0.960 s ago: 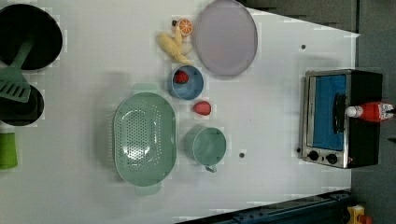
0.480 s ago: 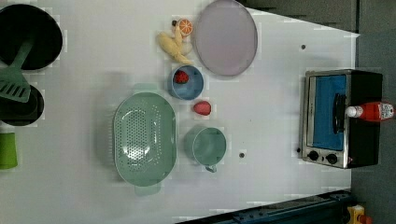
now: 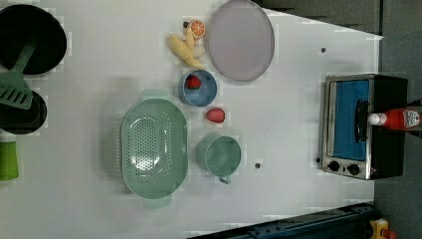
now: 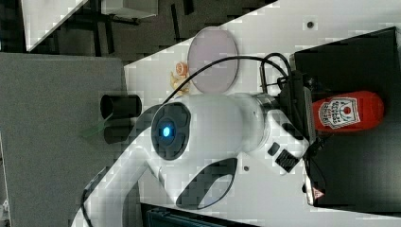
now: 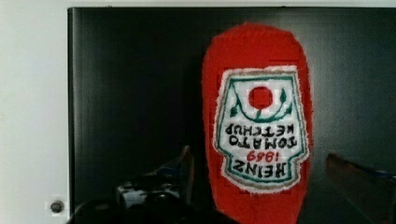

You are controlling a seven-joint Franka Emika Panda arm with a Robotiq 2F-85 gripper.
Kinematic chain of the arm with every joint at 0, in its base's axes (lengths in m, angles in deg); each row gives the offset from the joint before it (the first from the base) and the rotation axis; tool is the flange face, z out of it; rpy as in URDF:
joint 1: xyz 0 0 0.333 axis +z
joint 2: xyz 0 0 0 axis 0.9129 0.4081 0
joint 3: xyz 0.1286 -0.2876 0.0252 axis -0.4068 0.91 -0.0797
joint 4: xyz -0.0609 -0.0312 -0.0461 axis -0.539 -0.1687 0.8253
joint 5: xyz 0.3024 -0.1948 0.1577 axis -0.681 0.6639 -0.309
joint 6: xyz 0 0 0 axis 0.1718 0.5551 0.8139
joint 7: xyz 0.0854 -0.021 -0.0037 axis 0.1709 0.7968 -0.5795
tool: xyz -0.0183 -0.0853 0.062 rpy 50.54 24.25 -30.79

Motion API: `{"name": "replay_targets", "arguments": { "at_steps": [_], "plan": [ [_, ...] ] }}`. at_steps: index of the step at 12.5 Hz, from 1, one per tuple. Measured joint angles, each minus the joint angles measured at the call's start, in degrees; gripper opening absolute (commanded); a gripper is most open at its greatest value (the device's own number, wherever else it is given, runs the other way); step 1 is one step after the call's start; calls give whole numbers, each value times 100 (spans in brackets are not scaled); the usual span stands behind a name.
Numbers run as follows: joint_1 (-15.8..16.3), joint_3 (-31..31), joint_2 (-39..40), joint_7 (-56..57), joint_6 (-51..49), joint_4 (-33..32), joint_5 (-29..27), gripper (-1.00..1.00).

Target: Pick Ketchup from oven and place it on table.

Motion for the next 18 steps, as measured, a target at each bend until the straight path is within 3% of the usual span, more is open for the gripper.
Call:
{"name": "replay_targets", "arguments": {
  "at_steps": [5,6,9,15,18],
  "plan": [
    [-68,76,421,1,104,-28,-310,100],
    [-146,45,547,3,123,17,-299,91],
    [-171,81,593,13,243,-11,-441,24],
    [-219,39,469,55,252,336,-385,24],
    [-33,84,203,356,-424,453,-70,24]
  ]
}}
